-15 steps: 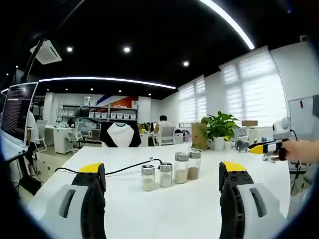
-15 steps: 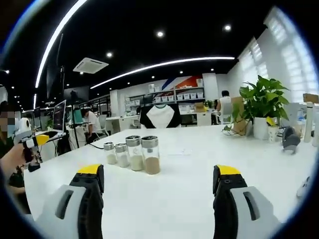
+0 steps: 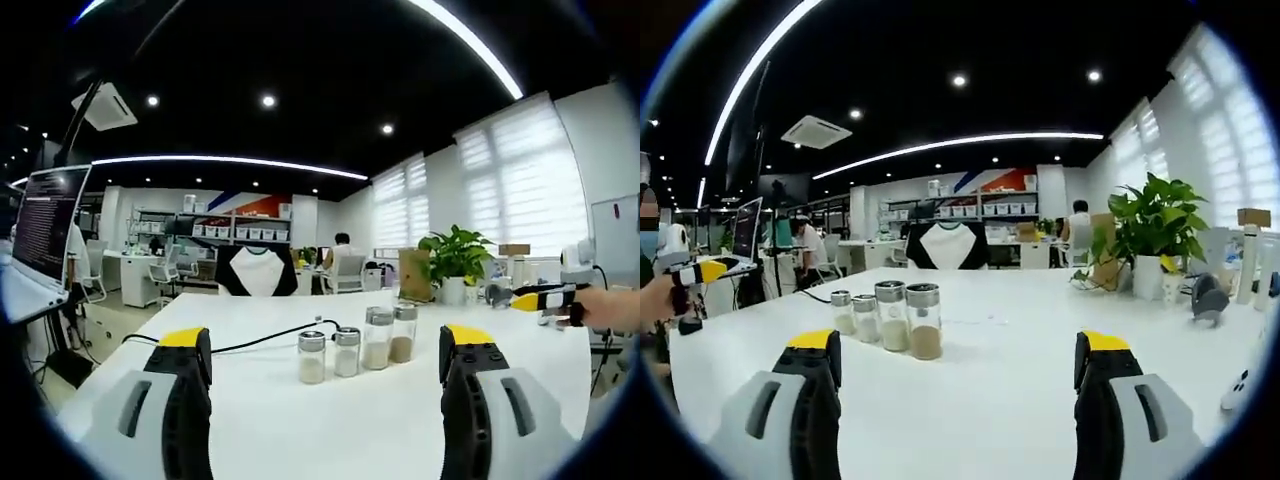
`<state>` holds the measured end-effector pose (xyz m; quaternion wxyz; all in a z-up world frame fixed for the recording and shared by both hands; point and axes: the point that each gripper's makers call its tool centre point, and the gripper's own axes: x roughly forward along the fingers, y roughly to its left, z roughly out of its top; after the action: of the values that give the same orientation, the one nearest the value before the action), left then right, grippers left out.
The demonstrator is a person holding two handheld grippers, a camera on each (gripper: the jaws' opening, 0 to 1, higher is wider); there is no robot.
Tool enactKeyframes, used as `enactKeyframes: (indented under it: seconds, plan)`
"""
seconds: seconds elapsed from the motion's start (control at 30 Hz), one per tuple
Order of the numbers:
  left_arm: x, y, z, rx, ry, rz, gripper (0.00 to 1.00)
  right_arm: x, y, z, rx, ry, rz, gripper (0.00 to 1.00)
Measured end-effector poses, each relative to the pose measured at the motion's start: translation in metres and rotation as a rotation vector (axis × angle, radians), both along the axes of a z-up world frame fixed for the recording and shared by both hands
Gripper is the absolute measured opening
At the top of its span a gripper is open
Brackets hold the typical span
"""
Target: Rotate the seasoning bottle until the label or dispensing opening points toward the visible target arrow and the bottle remains upright within the marked orientation range
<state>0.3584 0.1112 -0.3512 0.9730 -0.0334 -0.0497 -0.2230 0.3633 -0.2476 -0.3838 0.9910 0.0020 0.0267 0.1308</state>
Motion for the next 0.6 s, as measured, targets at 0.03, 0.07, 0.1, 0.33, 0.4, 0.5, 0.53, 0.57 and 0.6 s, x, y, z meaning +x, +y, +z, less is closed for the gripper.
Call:
enactKeyframes:
  seconds: [0.03, 0.07, 0.1, 0.33, 0.4, 0.5, 0.53, 0.57, 0.6]
  plan:
    - [0.000, -0.002, 0.001, -0.011, 0.001, -0.007, 1.00, 0.000, 0.001, 0.000, -0.011, -0.004, 0.004, 0.99]
    - [-0.001, -0.002, 0.001, -0.007, -0.002, -0.005, 1.00, 0.000, 0.002, 0.000, -0.016, -0.004, 0.005, 1.00]
    - [-0.001, -0.003, 0.001, 0.003, -0.006, -0.002, 1.00, 0.001, 0.003, 0.000, -0.023, -0.003, 0.011, 1.00]
    - [0.000, -0.005, 0.002, -0.002, -0.002, -0.004, 1.00, -0.001, 0.006, -0.008, -0.092, 0.007, 0.028, 0.99]
    - [-0.002, -0.007, 0.008, -0.021, -0.018, -0.012, 1.00, -0.002, 0.006, -0.009, -0.097, 0.007, 0.032, 0.99]
    - [-0.006, -0.011, 0.010, -0.021, -0.016, -0.028, 1.00, -0.005, 0.004, -0.009, -0.079, 0.010, 0.035, 1.00]
    - [-0.007, -0.013, 0.009, -0.015, -0.014, -0.028, 1.00, -0.005, 0.004, -0.010, -0.069, 0.016, 0.037, 1.00]
    - [-0.009, -0.013, 0.009, -0.009, -0.014, -0.027, 1.00, -0.006, 0.004, -0.011, -0.063, 0.018, 0.041, 1.00]
    - [-0.010, -0.013, 0.009, -0.007, -0.015, -0.026, 1.00, -0.007, 0.006, -0.011, -0.049, 0.014, 0.055, 1.00]
